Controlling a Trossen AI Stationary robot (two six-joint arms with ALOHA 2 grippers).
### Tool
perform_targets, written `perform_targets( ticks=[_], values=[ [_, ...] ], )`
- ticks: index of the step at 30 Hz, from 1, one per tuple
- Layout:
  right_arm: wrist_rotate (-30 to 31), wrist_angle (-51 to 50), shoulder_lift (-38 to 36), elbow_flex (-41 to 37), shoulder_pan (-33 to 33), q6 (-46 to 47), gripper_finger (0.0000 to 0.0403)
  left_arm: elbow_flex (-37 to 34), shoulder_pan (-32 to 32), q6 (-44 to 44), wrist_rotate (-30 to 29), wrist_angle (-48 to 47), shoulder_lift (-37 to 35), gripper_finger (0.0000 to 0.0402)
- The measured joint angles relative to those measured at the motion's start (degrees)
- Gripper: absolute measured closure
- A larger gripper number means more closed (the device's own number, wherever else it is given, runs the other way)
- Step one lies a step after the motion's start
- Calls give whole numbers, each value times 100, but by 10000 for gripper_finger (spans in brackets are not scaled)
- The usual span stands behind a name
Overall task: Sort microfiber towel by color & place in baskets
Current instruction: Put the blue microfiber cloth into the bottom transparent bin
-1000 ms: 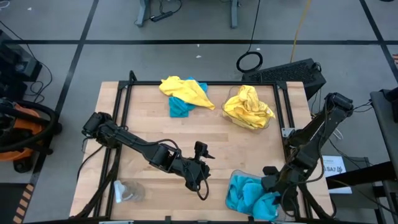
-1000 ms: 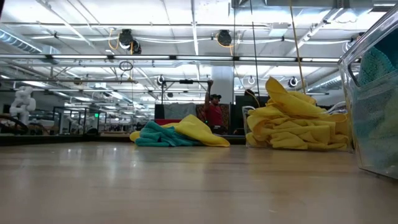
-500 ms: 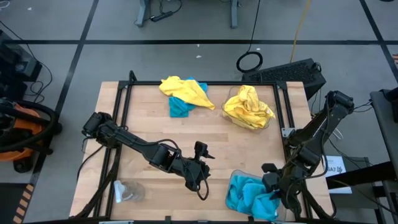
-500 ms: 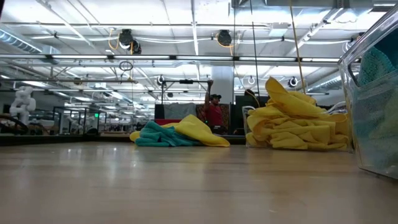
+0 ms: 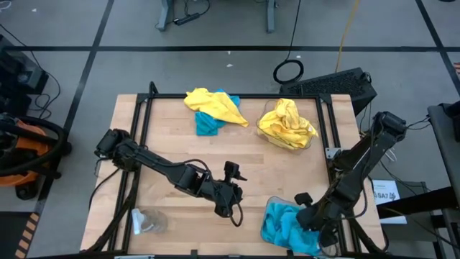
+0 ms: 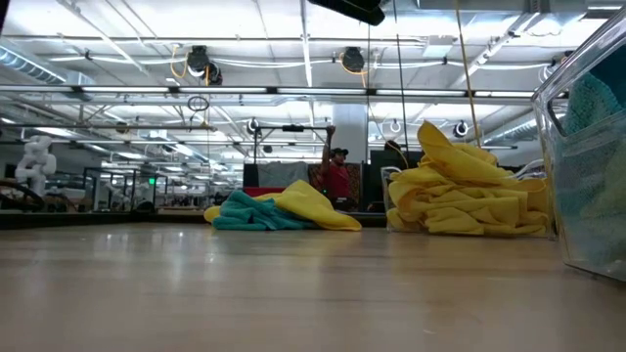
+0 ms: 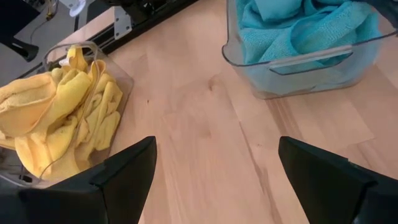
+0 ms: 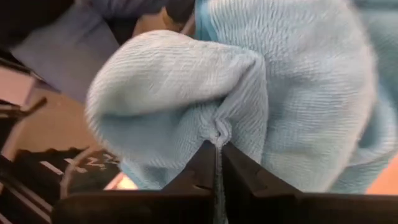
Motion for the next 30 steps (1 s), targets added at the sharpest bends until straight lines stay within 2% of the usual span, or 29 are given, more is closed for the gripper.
perform_targets(
  ticks=[8,16,25,30],
  values=[
    [-50,248,745,0,0,-54,387,0,6,-4,27,9,0,59],
    [-63,300,1153,9,0,-81,379,0,8,-7,27,-1,0,59],
    [-282,261,1041,36,0,-6,377,0,8,-7,27,-18,0,59],
    [-308,240,698,257,0,-2,348,0,8,-7,27,-34,0,59]
  ],
)
